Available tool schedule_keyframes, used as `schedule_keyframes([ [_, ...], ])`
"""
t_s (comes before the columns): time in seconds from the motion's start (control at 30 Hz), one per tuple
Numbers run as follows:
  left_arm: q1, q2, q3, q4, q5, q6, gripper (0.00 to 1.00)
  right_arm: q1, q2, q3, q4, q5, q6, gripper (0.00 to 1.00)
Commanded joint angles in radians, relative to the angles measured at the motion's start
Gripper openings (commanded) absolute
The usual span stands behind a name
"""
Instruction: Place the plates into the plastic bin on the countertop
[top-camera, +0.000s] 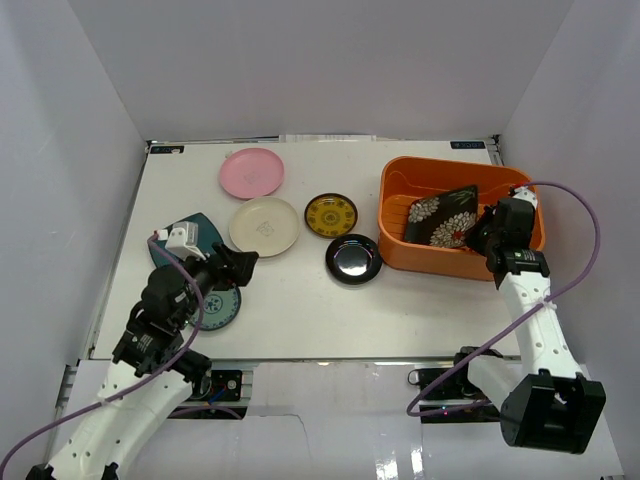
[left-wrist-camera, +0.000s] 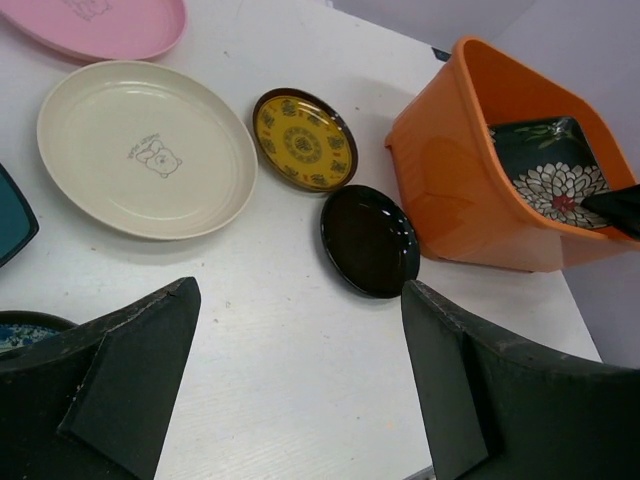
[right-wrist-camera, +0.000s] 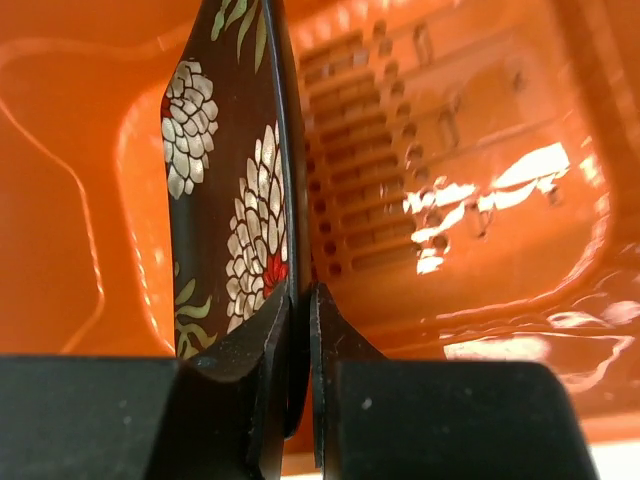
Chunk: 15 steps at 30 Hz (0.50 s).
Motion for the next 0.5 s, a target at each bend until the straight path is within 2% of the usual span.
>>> schedule_keyframes([
  [0.0,-0.003,0.072,0.023,-0.03,-0.05,-0.029,0.92,-0.018,0.036,0.022,0.211,-0.121,0.026,0.08],
  [0.07,-0.003,0.111,0.031,-0.033,-0.059,-0.053,0.92,-0.018,0.091,0.008,0.212,-0.121,0.02,0.08],
  [0.1,-0.003,0.156,0.038,-0.036,-0.06,-0.071,0.92,-0.019,0.107,0.001,0.217,-0.121,0.015,0.12],
  [0.13,-0.003,0.181,0.04,-0.037,-0.059,-0.072,0.92,-0.019,0.121,-0.004,0.218,-0.121,0.015,0.12],
  [0.2,-0.003,0.227,0.046,-0.035,-0.063,-0.093,0.92,-0.019,0.15,-0.019,0.223,-0.121,0.008,0.3],
  [0.23,-0.003,0.274,0.049,-0.033,-0.086,-0.101,0.92,-0.021,0.162,-0.022,0.229,-0.121,0.006,0.44],
  [0.33,-0.002,0.366,0.058,-0.015,-0.141,-0.122,0.92,-0.019,0.17,-0.035,0.237,-0.081,-0.009,0.67],
  [0.37,0.0,0.39,0.07,-0.006,-0.154,-0.13,0.92,-0.021,0.168,-0.032,0.235,-0.069,-0.014,0.8],
  [0.4,0.003,0.411,0.075,-0.001,-0.165,-0.131,0.92,-0.021,0.164,-0.032,0.235,-0.044,-0.025,0.87],
  [0.43,0.008,0.434,0.083,0.006,-0.169,-0.133,0.92,-0.019,0.156,-0.029,0.237,-0.033,-0.028,0.98],
  [0.47,0.026,0.481,0.103,0.013,-0.171,-0.133,0.91,-0.021,0.156,-0.022,0.238,-0.027,-0.032,1.0],
])
